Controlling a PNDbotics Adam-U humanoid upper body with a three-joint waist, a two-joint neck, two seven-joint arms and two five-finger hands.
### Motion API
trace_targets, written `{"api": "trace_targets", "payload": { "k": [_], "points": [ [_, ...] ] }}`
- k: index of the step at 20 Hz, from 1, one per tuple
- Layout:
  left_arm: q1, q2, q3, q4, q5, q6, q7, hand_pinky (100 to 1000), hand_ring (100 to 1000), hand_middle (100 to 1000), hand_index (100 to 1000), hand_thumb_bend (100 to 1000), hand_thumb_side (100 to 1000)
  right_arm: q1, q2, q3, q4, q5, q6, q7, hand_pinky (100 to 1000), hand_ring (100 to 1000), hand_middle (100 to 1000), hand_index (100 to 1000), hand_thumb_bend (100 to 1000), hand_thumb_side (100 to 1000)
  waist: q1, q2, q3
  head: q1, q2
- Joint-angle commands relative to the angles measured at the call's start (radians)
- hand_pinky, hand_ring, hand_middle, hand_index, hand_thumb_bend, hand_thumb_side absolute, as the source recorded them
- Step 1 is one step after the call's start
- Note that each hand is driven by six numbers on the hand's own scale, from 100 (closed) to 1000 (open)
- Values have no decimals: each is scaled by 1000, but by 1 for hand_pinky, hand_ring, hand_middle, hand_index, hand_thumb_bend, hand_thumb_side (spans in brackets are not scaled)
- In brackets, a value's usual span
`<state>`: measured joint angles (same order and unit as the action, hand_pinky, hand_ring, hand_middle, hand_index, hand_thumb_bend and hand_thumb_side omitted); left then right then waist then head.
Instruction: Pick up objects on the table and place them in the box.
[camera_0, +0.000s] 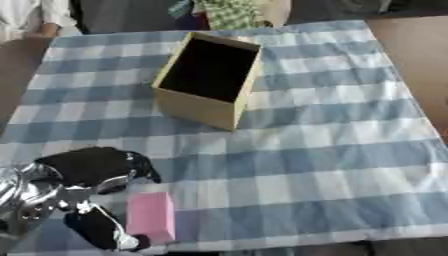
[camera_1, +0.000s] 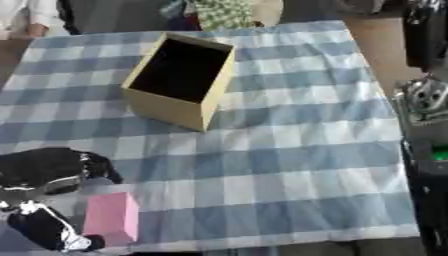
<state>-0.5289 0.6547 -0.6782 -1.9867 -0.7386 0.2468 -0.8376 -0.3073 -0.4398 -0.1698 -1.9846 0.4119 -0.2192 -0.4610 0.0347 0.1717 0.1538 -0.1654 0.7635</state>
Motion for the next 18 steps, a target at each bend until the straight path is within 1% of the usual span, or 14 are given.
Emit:
{"api": "trace_targets", "payload": {
  "k": [1,6,9,15,18],
  "points": [
    [-1,2,12,-13,-20,18,-1,779,806,750,876,549,475,-7,-14,-9,-15,-1,1,1,849,704,663,746,100,939,-3,-11,1,-1,6],
    [9,-2,14,-13,-26,36,-7,759,767,708,878,561,480,-7,-13,-9,-15,-1,1,2,849,704,663,745,100,939,-4,-10,1,-2,6],
    [12,-4,15,-13,-28,43,-11,742,748,688,885,587,474,-6,-13,-9,-15,-1,1,2,849,704,662,745,100,938,-5,-9,1,-3,6],
    [16,-7,19,-13,-34,55,-23,726,721,675,901,610,457,-6,-11,-9,-15,-2,0,3,849,703,661,745,100,938,-5,-7,0,-4,6],
    [16,-12,19,-13,-33,60,-36,719,716,676,901,614,431,-6,-10,-9,-15,-2,0,3,849,703,661,745,100,938,-6,-6,0,-4,6]
  ]
}}
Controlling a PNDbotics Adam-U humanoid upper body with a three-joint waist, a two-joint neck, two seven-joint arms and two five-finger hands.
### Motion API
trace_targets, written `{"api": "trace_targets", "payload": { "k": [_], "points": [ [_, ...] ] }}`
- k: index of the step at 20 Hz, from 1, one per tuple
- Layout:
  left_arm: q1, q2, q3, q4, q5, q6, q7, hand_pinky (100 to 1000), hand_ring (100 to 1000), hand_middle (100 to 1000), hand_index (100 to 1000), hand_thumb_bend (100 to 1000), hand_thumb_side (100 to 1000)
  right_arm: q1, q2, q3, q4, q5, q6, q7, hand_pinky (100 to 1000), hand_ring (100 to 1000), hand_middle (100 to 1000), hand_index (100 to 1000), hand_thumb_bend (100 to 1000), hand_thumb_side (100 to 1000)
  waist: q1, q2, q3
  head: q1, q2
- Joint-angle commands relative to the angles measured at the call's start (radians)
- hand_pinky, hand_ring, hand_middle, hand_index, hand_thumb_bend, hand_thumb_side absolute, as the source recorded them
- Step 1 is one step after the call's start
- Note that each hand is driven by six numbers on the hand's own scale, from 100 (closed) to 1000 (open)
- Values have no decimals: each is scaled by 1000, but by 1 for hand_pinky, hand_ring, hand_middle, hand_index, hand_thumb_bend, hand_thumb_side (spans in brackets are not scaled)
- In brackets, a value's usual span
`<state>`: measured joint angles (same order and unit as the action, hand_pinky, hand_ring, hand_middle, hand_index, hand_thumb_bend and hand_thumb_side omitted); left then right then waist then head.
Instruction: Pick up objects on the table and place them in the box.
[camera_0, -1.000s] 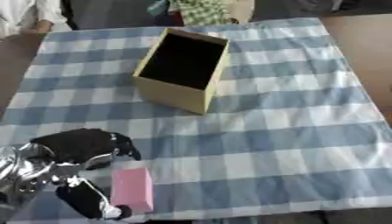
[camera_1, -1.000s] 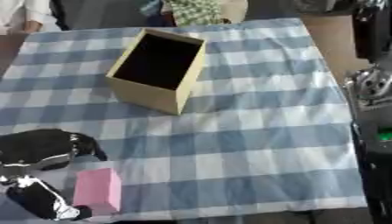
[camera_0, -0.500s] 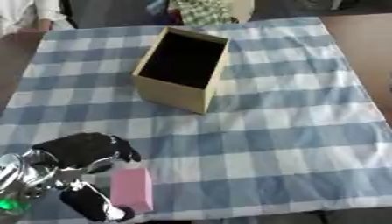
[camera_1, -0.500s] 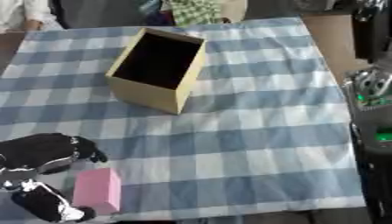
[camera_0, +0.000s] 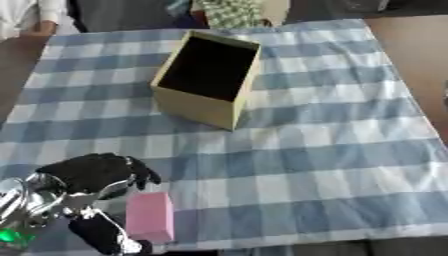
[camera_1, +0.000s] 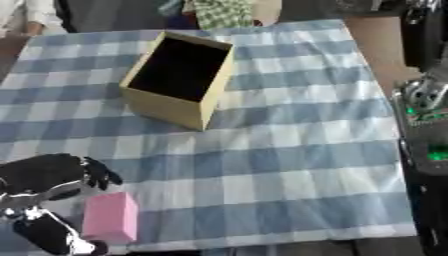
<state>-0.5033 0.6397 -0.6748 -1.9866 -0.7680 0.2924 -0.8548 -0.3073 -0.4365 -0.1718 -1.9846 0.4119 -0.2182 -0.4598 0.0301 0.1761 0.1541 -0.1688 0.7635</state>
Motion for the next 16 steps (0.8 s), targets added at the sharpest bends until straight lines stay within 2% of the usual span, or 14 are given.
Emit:
{"api": "trace_targets", "payload": {
  "k": [1,8,12,14,16],
  "points": [
    [-11,1,16,-13,-3,16,-23,715,714,673,900,608,423,-6,-13,-7,-15,-2,-1,2,849,703,661,745,100,938,-1,-10,0,0,6],
    [-15,-12,17,-13,-3,32,-51,684,695,655,858,637,405,-5,-8,-6,-15,-3,-1,4,850,702,659,744,100,938,-2,-8,0,1,6],
    [-19,-20,16,-13,-5,45,-49,609,634,572,787,696,385,-4,-5,-7,-15,-4,0,4,850,702,659,744,100,938,-3,-7,-1,1,6],
    [-21,-21,17,-13,-5,50,-40,575,611,547,761,676,377,-4,-5,-7,-15,-4,0,4,850,702,659,744,100,938,-3,-7,-1,0,6],
    [-22,-23,20,-13,-8,56,-24,543,594,530,747,609,377,-3,-3,-7,-15,-4,1,4,851,702,658,744,100,937,-3,-6,0,0,6]
  ]
}}
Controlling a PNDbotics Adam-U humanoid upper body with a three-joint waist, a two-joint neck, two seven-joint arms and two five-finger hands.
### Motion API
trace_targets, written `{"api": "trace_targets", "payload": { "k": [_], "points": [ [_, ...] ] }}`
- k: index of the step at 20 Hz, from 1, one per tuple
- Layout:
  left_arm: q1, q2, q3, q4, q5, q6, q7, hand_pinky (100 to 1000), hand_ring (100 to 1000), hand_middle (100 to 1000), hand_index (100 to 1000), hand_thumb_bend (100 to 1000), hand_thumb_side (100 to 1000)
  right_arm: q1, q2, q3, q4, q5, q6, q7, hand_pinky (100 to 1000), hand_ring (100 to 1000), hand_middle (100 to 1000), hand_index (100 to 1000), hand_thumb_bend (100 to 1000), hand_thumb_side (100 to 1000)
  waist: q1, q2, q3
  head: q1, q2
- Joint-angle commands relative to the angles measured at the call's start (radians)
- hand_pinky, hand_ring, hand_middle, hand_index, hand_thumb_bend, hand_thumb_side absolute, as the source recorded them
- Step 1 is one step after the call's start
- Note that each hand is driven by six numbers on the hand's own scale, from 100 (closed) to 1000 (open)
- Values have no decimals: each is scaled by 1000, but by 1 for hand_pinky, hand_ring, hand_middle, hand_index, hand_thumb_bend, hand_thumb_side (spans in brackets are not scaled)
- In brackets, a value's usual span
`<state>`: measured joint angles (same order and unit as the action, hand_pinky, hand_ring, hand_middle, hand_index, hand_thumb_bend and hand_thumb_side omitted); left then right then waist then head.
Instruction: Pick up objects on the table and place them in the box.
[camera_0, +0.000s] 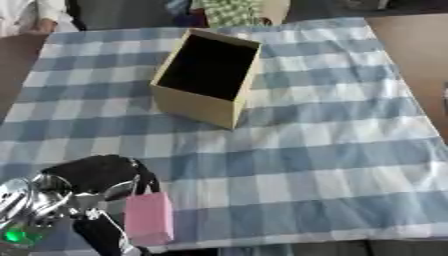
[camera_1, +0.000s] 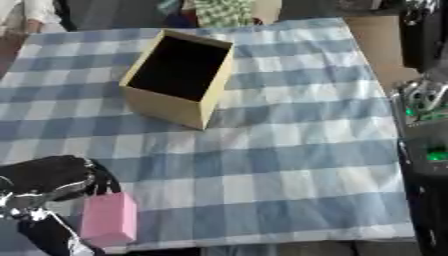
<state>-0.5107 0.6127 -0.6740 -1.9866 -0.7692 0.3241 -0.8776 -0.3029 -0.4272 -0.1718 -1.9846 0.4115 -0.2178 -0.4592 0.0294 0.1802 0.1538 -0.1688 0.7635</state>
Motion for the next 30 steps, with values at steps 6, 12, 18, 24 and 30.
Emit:
{"api": "trace_targets", "payload": {
  "k": [6,12,18,24,30],
  "points": [
    [-19,-6,25,-13,-58,51,60,450,528,469,678,213,426,-6,-11,-8,-15,-5,0,3,851,702,658,744,100,938,-4,-11,-1,-1,6],
    [-20,-8,25,-13,-89,58,98,378,482,431,641,100,253,-6,-7,-8,-15,-6,1,2,851,702,657,744,100,938,-3,-10,0,0,6],
    [-35,11,46,-13,-78,43,122,385,492,441,654,100,216,-5,-10,-9,-15,-6,1,2,851,701,657,744,100,938,-1,-12,2,-6,6],
    [-63,38,73,-13,-69,27,136,384,495,440,653,100,223,-6,-13,-9,-15,-5,1,1,851,699,656,744,100,938,1,-14,4,-10,6],
    [-89,72,101,-13,-37,12,153,384,495,441,657,100,199,-5,-15,-11,-15,-2,4,0,851,699,656,744,100,938,5,-14,2,-13,6]
  ]
}}
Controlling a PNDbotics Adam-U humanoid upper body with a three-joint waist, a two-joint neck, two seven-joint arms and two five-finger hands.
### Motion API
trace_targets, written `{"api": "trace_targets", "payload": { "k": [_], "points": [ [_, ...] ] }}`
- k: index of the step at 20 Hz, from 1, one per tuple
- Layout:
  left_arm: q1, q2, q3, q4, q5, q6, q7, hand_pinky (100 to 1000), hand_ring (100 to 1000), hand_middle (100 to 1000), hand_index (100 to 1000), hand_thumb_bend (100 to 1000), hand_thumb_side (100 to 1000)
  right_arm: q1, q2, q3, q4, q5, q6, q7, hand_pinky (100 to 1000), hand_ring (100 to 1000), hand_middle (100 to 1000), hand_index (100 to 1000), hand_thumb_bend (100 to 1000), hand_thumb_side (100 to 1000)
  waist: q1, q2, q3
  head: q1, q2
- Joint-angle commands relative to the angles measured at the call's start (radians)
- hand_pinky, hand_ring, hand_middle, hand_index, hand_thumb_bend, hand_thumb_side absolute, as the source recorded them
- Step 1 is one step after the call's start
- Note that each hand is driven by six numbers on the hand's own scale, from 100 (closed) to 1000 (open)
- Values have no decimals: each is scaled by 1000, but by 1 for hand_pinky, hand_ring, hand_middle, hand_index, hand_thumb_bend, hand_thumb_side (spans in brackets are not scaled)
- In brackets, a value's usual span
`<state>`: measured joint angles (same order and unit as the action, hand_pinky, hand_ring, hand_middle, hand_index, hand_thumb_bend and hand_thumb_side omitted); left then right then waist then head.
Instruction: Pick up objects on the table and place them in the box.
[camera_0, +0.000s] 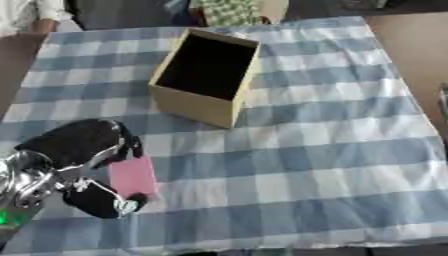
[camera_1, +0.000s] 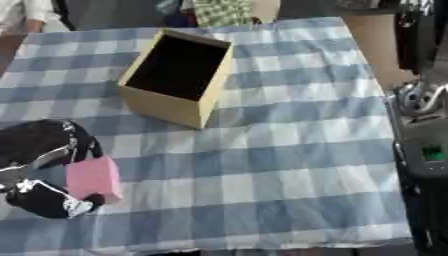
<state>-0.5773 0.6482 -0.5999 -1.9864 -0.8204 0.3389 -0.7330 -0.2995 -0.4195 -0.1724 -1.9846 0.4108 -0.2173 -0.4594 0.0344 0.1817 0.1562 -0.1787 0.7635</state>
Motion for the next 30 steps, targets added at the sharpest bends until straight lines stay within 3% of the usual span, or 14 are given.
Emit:
{"api": "trace_targets", "payload": {
  "k": [1,10,16,20,25,30],
  "points": [
    [-27,40,32,-14,20,-6,12,383,495,440,657,100,198,-9,-23,-10,-15,-1,4,0,851,699,656,744,100,939,0,-15,-1,-4,6],
    [-121,74,100,-14,110,-62,61,356,478,430,657,100,219,-12,-31,-13,-15,2,5,-3,851,700,656,745,100,940,-2,-13,-5,-7,6],
    [-223,65,141,14,201,-52,94,319,452,408,644,100,247,-19,-35,-13,-15,2,4,-3,851,700,656,745,100,940,-8,-3,-14,-4,6],
    [-302,24,153,97,224,-74,138,303,437,396,634,100,258,-26,-35,-14,-15,1,2,-4,851,700,656,745,100,940,-14,8,-21,6,6],
    [-392,-40,151,248,243,-143,184,297,431,394,636,100,282,-38,-32,-15,-15,0,0,-5,851,700,655,745,100,940,-22,24,-33,23,6],
    [-472,-111,166,407,241,-243,237,298,432,398,637,100,292,-54,-30,-15,-15,-2,-4,-5,851,700,655,745,100,940,-33,46,-47,45,-28]
  ]
}}
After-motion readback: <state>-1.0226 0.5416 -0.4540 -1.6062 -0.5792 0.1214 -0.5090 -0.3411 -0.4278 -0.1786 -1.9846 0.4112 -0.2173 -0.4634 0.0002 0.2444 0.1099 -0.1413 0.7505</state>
